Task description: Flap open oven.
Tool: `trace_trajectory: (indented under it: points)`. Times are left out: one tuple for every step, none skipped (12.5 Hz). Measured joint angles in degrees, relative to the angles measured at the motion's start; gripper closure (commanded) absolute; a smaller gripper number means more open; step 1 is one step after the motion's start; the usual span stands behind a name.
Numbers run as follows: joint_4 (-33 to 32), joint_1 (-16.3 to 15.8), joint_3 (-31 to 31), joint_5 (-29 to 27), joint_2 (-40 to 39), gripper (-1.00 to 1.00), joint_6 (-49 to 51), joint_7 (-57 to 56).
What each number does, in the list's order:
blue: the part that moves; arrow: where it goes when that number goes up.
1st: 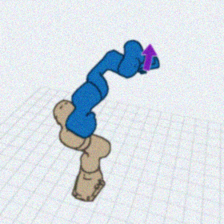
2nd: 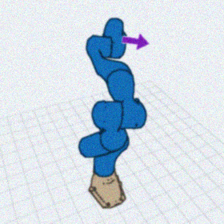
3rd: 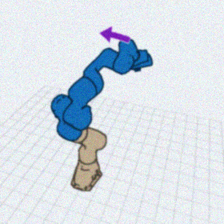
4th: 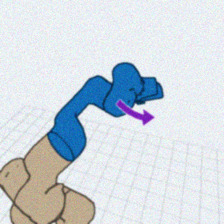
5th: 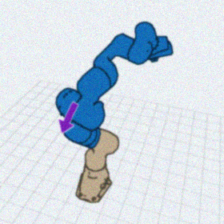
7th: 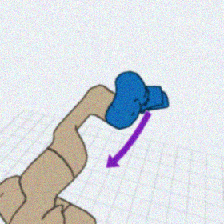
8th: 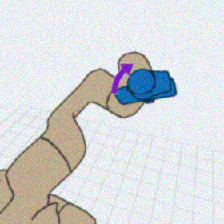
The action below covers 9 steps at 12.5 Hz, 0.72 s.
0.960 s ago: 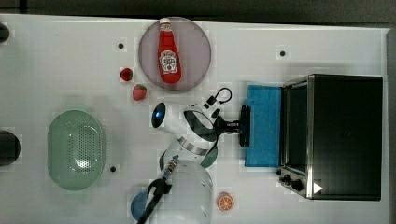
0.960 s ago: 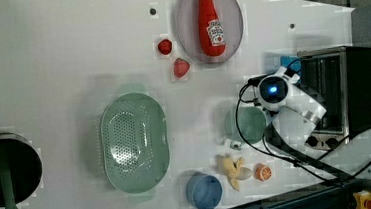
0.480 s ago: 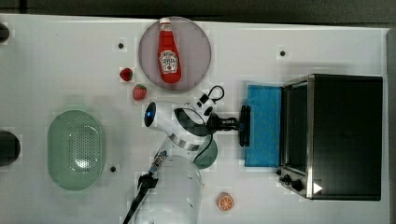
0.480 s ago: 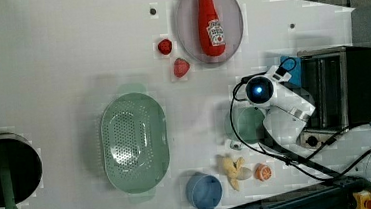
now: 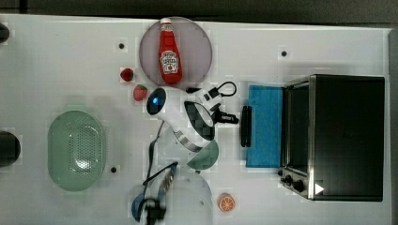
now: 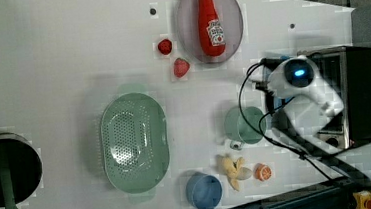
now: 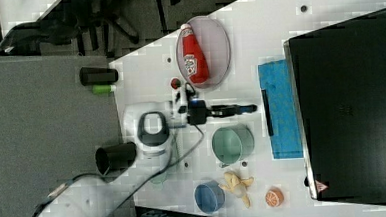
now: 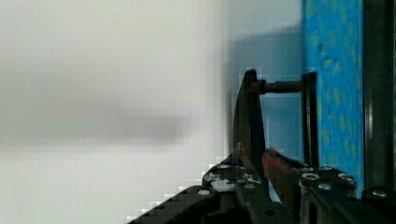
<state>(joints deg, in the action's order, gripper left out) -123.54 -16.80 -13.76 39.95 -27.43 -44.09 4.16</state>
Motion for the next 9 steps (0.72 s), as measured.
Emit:
trace_trajectory:
  points:
    - [0.11,0.35,0.52,-3.50,3.43,0.65,0.17,0.02]
    - [0.56,0.36,0.73,-8.59,6.97,0.65,0.56,0.03]
    - [0.56,0.08,0.64,-14.24,10.80,0.65,1.18,0.03]
    - [0.67,-0.08,0.51,-17.90,14.70,0.65,2.18,0.03]
    - [0.78,-0.06,0.39,-21.57,18.45,0.65,3.75,0.03]
    - [1.23,-0.03,-0.03,-25.98,21.70,0.65,4.59,0.03]
    - [1.68,-0.08,-0.72,-29.69,24.30,0.65,5.23,0.03]
    - [2.01,-0.07,-1.29,-31.56,26.61,0.65,6.35,0.03]
    - [2.35,0.17,-1.57,-32.99,28.29,0.65,7.13,0.03]
